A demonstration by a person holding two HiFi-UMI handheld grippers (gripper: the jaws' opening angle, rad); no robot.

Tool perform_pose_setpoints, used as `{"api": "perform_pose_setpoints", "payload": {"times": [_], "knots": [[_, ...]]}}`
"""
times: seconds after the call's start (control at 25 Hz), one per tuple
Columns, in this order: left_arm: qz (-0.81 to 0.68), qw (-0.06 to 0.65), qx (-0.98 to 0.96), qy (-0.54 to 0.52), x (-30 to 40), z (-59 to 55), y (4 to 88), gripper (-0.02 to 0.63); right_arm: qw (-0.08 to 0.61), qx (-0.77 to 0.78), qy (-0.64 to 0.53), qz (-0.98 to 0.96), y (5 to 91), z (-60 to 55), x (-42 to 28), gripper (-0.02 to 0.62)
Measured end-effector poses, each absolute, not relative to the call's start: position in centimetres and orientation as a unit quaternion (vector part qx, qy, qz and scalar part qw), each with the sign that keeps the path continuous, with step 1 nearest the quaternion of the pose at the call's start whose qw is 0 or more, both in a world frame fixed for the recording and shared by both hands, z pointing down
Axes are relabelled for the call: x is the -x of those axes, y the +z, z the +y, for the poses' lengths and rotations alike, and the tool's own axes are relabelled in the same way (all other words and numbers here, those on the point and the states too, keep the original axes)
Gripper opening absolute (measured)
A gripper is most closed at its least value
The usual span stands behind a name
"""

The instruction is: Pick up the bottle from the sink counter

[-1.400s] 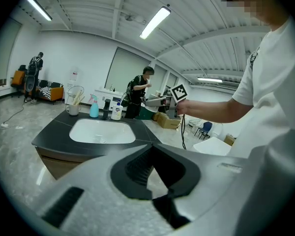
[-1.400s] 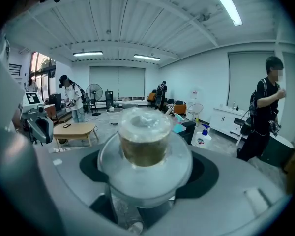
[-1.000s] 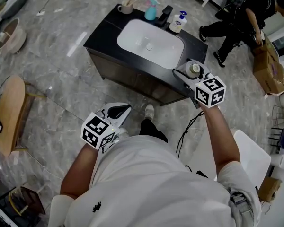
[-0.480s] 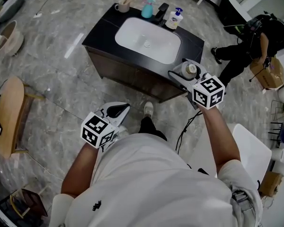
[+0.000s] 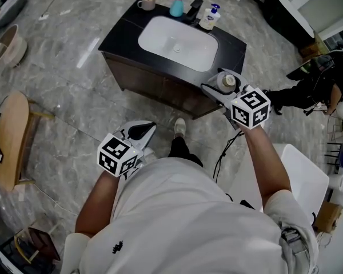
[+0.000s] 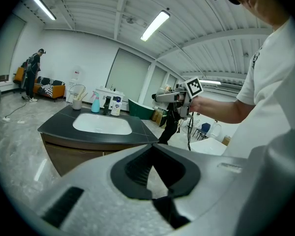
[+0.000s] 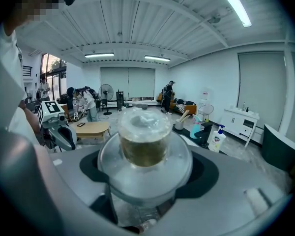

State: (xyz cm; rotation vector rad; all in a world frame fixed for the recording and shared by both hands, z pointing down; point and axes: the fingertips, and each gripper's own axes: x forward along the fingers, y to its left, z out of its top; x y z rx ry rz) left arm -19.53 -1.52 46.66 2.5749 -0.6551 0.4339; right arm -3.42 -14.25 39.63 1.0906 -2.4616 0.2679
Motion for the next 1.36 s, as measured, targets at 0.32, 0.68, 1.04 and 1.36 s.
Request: {"api": "perform_pose_setpoints", "payload": {"times": [0.32,0.68,1.04,1.36], "knots": [[-0.239,0.224,-0.932,0.155,19.9,-1.4,46.6,0.008,0.220,-0.394,0.098,-0.887,39.9,-14.2,3.6,0.356],[-0.245,0.230,-0.929,0.155,20.4,-1.8,46.8,0.008,0.224,-0.398,0.106,-0.884,40.6,-15.1,3.1,0.356],[-0.249,0.231,-0.927,0.161,20.3,-2.8,47.0,0.007,0.225,-0.395,0.109,-0.884,41.2,-16.1,2.7,0.356],[-0.247,0.228,-0.927,0.164,18.8,-5.5,46.7,0.008,0.224,-0.394,0.109,-0.885,41.3,-18.8,1.4,0.356]]}}
